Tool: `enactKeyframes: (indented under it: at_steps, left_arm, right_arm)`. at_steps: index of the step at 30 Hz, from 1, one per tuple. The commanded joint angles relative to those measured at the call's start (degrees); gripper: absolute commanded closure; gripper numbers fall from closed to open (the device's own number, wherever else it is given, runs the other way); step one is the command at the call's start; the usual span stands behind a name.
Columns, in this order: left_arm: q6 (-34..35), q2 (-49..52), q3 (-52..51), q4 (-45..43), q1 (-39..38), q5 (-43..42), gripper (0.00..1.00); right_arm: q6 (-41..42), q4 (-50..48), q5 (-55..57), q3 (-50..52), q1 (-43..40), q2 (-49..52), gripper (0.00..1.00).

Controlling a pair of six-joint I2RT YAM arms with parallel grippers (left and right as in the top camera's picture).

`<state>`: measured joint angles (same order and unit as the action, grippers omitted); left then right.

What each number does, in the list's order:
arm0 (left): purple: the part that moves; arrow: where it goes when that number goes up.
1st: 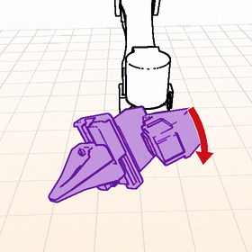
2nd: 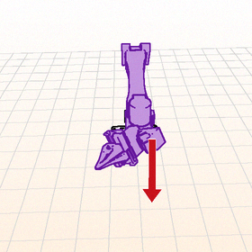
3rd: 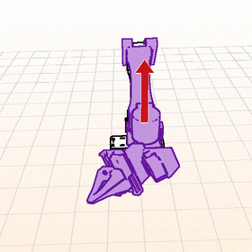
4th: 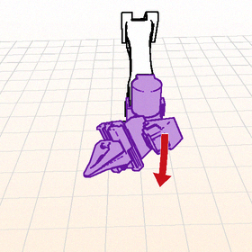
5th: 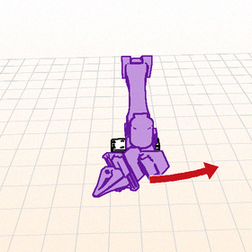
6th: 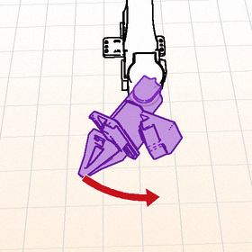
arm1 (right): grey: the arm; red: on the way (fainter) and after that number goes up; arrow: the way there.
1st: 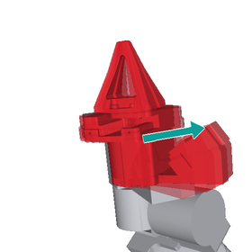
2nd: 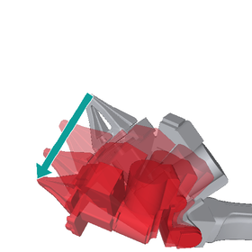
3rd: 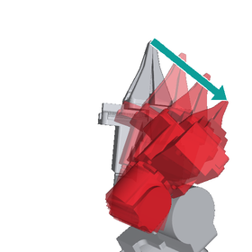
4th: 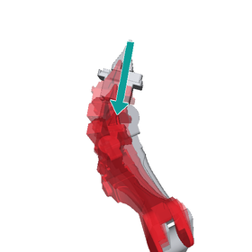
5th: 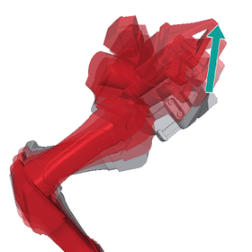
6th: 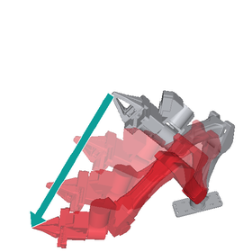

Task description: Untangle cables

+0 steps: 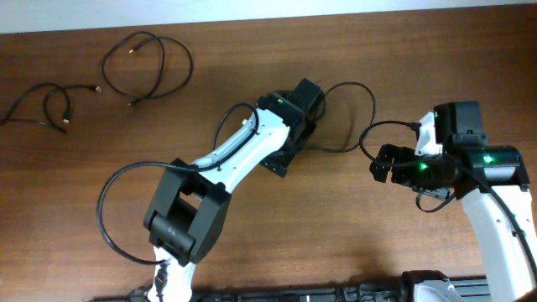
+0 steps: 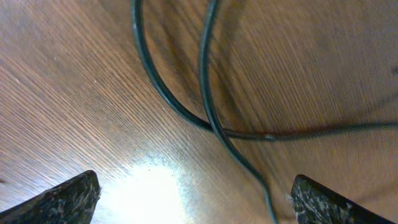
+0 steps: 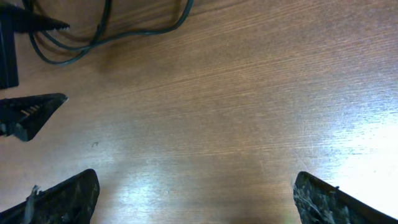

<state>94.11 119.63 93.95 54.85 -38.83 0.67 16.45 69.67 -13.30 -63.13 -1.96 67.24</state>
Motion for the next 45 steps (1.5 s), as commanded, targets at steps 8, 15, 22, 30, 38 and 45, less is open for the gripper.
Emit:
enactKeyframes:
  at_steps: [8,15,22,30,38,45]
  left_arm:
    - [11.02,7.04,-0.15,-0.74,4.72,1.62,0.55]
    - [-14.43,6.62,0.02,1.36,6.25,2.62,1.00]
    - [-30.86,-11.34,1.79,14.01,22.51,6.43,1.00]
    - [-31.63,-23.23,1.62,32.70,45.94,13.14,1.00]
    - [-24.46,-23.23,-2.67,30.88,61.77,19.56,1.00]
    - [-24.46,-23.23,-16.96,16.72,73.18,19.71,0.91]
  right_arm:
    - [-1.01,0.39,0.72,0.22,-0.33,0.11,0.01]
    - [-1.01,0.87,0.72,0.22,-0.33,0.11,0.01]
    - [-0.98,-0.07,0.72,0.24,-0.33,1.20,0.01]
    - [-0.98,-1.09,0.66,0.24,-0.33,5.77,0.01]
    - [-0.96,-2.38,0.44,0.24,-0.33,7.17,0.01]
    - [-0.98,-1.09,0.44,0.24,-0.33,7.17,0.01]
